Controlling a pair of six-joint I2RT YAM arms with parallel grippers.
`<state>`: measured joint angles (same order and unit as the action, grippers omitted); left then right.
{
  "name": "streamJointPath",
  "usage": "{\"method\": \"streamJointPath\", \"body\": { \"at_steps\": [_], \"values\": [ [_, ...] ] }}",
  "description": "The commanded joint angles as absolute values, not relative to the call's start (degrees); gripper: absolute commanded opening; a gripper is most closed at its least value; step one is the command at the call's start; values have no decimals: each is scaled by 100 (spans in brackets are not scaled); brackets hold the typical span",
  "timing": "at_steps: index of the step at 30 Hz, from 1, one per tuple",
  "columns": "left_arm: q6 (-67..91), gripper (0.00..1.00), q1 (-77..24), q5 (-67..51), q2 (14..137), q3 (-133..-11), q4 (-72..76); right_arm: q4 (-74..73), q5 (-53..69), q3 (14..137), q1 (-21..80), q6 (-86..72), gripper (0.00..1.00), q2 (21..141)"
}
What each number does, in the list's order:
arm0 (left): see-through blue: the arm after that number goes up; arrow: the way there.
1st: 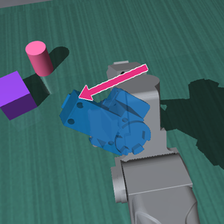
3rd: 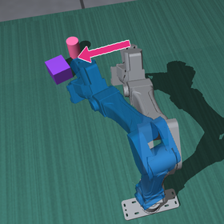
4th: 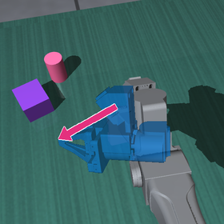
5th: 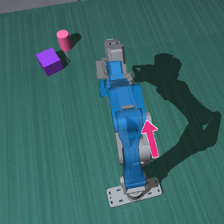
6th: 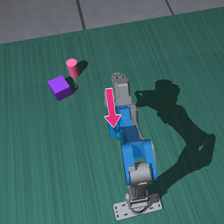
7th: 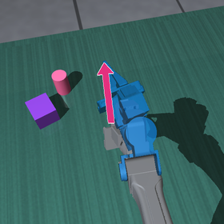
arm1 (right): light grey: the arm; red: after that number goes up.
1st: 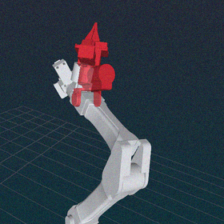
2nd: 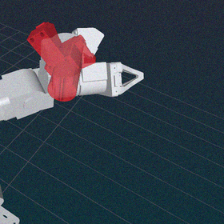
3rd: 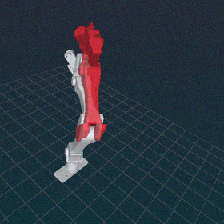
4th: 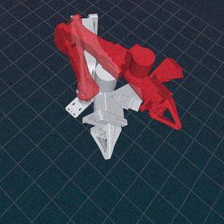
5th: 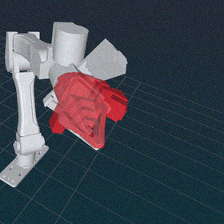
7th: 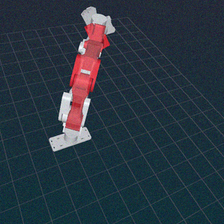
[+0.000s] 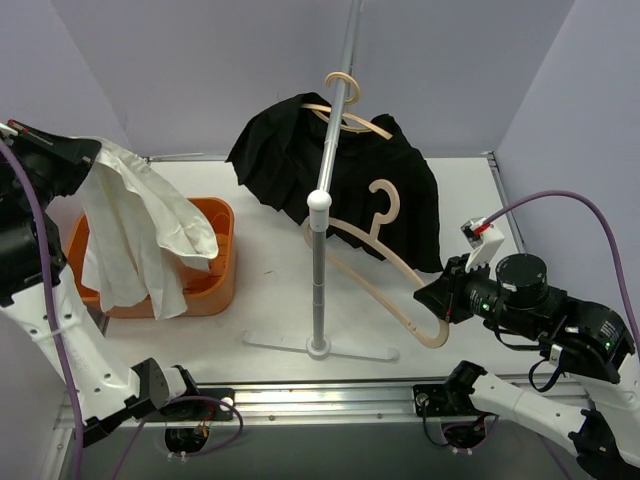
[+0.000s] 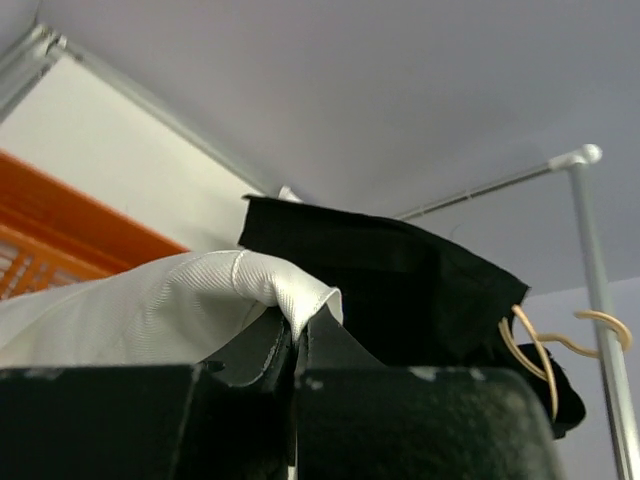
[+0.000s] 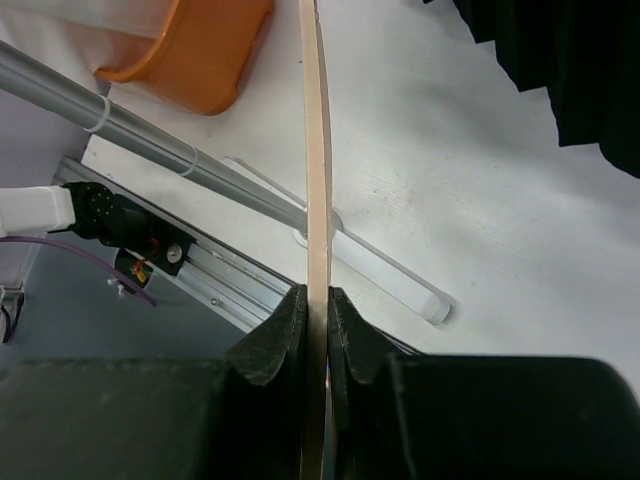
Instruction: Remove the skirt from the hanger
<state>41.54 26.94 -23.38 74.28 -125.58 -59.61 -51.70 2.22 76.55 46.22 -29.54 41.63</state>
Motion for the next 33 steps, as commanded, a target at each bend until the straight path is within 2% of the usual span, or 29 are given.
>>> {"method": "streamJointPath", "body": {
  "at_steps": [1, 9, 12, 15, 20, 33],
  "values": [
    [4218, 2, 2672, -2442, 7742, -11910, -5538, -4738, 281, 7954, 4658, -2936, 0, 4315],
    [4333, 2, 2637, -2741, 8384, -11777, -5265, -4650, 194, 7946, 4658, -2865, 0, 4307],
    [4289, 2, 2304, -2489, 8648, -11769, -5177, -4632, 193, 7893, 4658, -2909, 0, 4219],
    [4394, 2, 1909, -2330, 8675, -11235, -4915, -4693, 141, 7866, 4658, -2935, 0, 4140],
    [4834, 2, 1696, -2188, 7876, -9373, -4052, -4930, 44, 8094, 4658, -2892, 0, 4139],
    [4720, 2, 1582, -1600, 7471, -8060, -4667, -5063, 18, 9202, 4658, -2338, 0, 5027]
  ]
}}
